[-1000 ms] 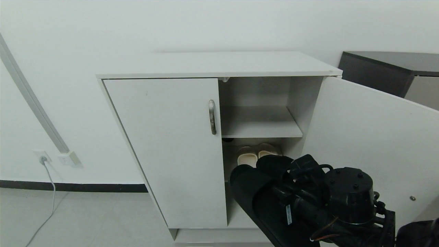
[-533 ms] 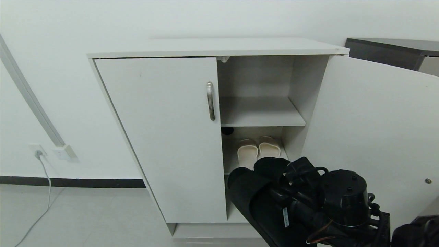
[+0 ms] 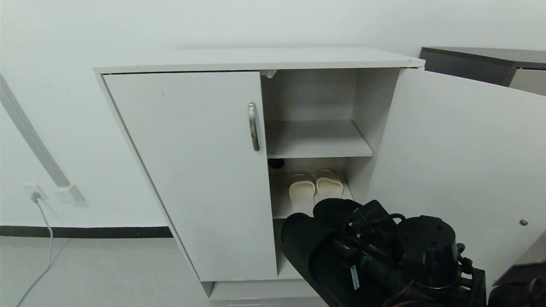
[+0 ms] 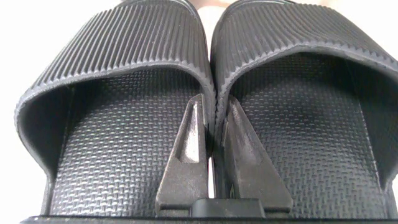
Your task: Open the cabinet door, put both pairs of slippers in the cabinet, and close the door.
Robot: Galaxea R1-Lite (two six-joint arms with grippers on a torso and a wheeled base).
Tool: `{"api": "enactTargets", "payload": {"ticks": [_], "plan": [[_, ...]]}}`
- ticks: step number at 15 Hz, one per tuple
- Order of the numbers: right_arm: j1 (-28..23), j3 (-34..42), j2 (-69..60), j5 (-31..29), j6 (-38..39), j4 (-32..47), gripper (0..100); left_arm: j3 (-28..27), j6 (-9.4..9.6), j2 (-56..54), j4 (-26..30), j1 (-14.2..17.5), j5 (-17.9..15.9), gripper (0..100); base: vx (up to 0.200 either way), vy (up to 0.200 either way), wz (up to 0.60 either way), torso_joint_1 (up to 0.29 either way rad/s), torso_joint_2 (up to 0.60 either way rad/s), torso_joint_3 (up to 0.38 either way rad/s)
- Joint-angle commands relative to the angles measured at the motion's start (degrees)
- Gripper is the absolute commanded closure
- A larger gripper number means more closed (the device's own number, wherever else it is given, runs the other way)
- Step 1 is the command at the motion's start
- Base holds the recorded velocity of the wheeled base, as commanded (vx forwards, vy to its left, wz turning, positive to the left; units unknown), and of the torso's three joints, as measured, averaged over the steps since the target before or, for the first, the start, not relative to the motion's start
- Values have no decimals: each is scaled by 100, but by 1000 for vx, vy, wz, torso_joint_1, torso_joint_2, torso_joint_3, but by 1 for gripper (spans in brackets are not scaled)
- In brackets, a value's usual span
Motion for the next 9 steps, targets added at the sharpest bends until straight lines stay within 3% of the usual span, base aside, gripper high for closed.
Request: {"api": "enactTargets", "payload": {"ticks": [1,3,6,8,9], "plan": [[29,-37,61,2,-1,-2,100,-1,1,-2,-2,9,0,100,0,0,0,0,0,0],[100,-195,193,-69,-1,-63,100,-1,9,6,-2,9,9,100,0,0,0,0,0,0],[416,-1171,659,-1194,105,-81,100,-1,9,6,-2,9,0,100,0,0,0,0,0,0],[469,-1637,659,-1510,122,438,100,-1,36,6,-2,9,0,100,0,0,0,0,0,0],[521,-2015,422,-1756,236,1185,100,-1,62,6,-2,9,0,100,0,0,0,0,0,0]]}}
